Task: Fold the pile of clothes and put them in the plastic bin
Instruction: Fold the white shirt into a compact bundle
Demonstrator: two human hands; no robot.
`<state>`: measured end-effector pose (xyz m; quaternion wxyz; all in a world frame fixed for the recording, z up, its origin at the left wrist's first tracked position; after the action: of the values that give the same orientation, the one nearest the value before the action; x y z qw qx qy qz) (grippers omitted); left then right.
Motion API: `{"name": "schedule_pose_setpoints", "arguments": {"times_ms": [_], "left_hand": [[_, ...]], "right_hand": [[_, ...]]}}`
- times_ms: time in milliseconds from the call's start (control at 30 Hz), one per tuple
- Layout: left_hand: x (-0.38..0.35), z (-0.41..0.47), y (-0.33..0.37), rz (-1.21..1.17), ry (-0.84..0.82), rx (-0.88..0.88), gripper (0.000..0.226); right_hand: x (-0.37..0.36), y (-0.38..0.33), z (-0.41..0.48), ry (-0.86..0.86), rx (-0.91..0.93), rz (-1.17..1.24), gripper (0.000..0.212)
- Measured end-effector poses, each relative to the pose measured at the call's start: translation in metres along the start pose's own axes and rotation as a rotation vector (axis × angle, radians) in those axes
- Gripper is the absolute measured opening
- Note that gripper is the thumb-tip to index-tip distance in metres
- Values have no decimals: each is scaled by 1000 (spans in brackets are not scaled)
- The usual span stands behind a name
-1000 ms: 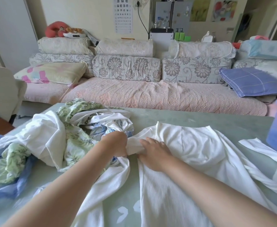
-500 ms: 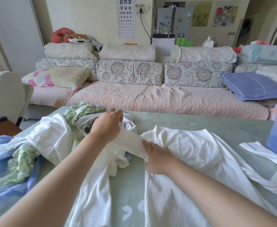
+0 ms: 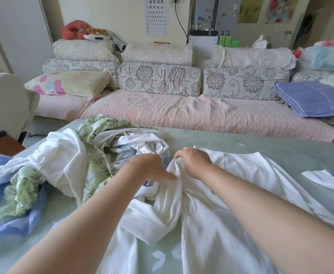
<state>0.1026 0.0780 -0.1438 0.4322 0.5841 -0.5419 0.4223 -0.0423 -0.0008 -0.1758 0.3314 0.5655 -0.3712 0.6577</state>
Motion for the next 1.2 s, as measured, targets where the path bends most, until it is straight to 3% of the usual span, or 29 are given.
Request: {"name": "schedule_pose_setpoints", "arguments": {"times_ms": [100, 167, 233, 367, 467, 533, 633, 733, 833, 900, 967, 1067, 1200], "left_hand": [[-8, 6, 0, 152, 19, 1, 29], [-9, 7, -6, 93, 6, -16, 18], [-5, 6, -15, -68, 20, -15, 18], [11, 10, -44, -382, 356, 108, 28], [11, 7, -60, -365, 471, 89, 7], [11, 0, -53, -250, 495, -22, 21], [10, -19, -27, -253, 312, -182, 24], [-5, -38, -5, -286, -54, -239, 8], [-20, -53, -6, -30, -246, -191, 57], [-24, -61, -9, 126, -248, -164, 70], [-24, -67, -10, 141, -207, -163, 58], [-7, -80, -12, -86, -58, -108, 23], [22, -82, -4, -432, 160, -34, 24]], "right_hand": [[-6, 1, 15, 10, 39, -109, 32], [-14, 5, 24, 15, 9, -102, 19], [-17, 13, 31, 102, -96, 63, 15], [-16, 28, 38, 328, -373, 422, 18], [-21, 31, 35, 259, -426, 513, 19], [-23, 24, 25, 110, -341, 484, 35], [-20, 10, 3, 69, -193, 394, 53], [-9, -3, -25, 193, -86, 307, 43], [1, -13, -58, 144, -47, 297, 15], [-2, -13, -77, 10, -64, 280, 7], [-8, -8, -91, -107, -53, 237, 4], [-6, -1, -106, -173, -7, 285, 20], [16, 6, -116, -106, -163, 612, 24]]}}
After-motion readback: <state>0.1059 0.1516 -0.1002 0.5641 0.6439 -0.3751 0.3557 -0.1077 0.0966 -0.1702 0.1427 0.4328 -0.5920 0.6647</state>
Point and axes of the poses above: each hand's wrist, its own z-axis towards the middle knuckle, its own x-axis out of the back of the hand, y = z × x, the point moved 2 cm from there along z, towards the middle knuckle, and after that the axes turned 2 degrees about -x, right-handed, at the moved point
